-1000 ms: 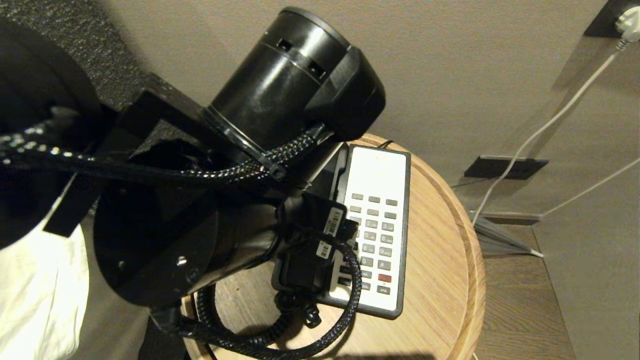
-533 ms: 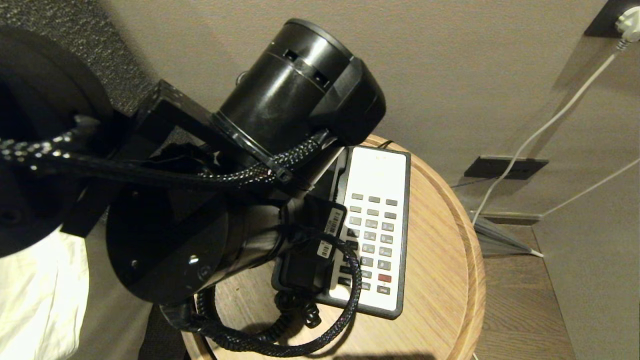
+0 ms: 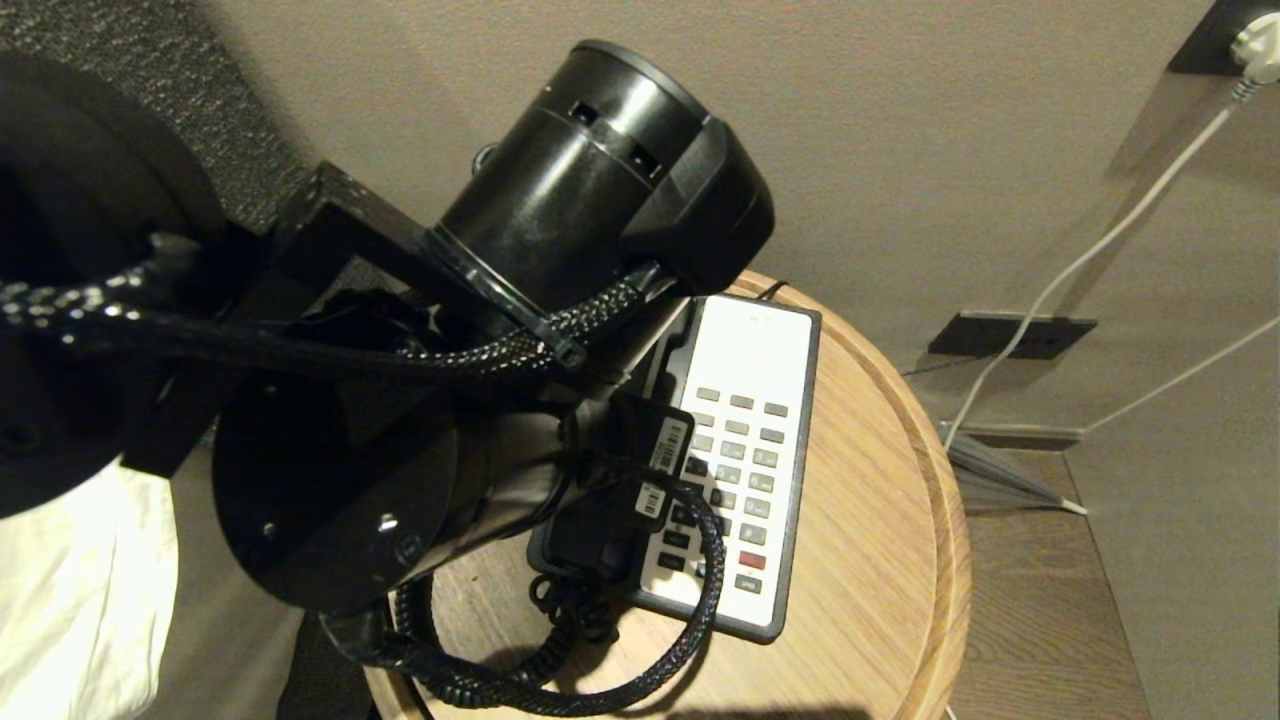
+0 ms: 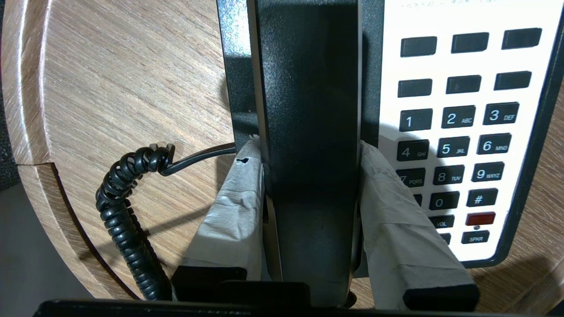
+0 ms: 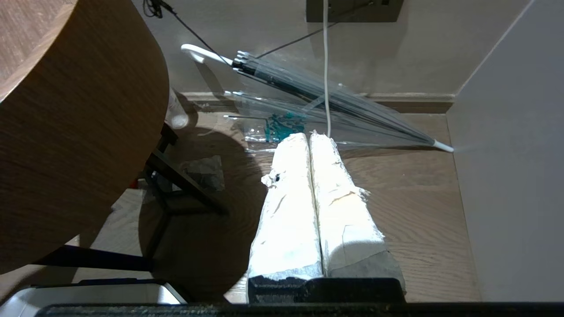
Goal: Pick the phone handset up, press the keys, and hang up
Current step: Pick up the desk phone handset
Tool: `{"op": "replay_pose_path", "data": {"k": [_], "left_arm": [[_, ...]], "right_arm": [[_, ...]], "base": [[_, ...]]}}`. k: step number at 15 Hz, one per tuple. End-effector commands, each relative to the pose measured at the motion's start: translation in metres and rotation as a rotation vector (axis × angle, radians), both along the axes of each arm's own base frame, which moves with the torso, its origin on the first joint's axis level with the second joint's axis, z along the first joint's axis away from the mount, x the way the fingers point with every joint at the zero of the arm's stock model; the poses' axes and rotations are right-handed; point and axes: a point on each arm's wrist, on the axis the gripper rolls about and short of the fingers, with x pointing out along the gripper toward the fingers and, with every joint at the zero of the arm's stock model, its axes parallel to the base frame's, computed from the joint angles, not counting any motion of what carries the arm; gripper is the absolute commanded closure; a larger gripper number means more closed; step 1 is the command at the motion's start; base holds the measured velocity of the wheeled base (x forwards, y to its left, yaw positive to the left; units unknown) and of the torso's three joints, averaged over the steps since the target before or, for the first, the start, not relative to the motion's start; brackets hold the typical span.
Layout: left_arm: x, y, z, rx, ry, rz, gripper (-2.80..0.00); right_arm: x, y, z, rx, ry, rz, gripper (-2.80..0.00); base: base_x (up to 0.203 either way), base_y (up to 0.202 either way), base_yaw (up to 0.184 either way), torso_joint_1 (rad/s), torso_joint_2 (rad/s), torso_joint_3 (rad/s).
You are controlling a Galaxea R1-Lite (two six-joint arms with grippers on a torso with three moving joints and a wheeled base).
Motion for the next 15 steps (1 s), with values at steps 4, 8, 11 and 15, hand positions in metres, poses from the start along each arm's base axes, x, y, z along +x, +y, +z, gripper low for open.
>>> {"op": "replay_pose_path", "data": {"k": [4, 8, 11, 15], "left_arm": [[-0.005, 0.01, 0.009, -0.026, -0.013, 0.01, 0.0], [-0.013, 0.029, 0.026, -0.071, -0.037, 0.02, 0.0], [-0.016, 0.042, 0.037, -0.117, -0.056, 0.038, 0.0], [-0.03, 0.091, 0.065, -0.281, -0.105, 0.129, 0.0]], "right_arm": [[0.001, 0.0, -0.006, 0.0, 0.019, -0.001, 0.0], [0.001, 0.0, -0.006, 0.0, 0.019, 0.0, 0.0], [0.001, 0.0, -0.005, 0.0, 0.019, -0.001, 0.0], [0.001, 0.0, -0.006, 0.0, 0.019, 0.002, 0.0]], "base": [[0.0, 0.0, 0.0, 0.0, 0.0, 0.0], [0.0, 0.0, 0.0, 0.0, 0.0, 0.0], [0.0, 0.0, 0.0, 0.0, 0.0, 0.0], [0.0, 0.0, 0.0, 0.0, 0.0, 0.0]]}}
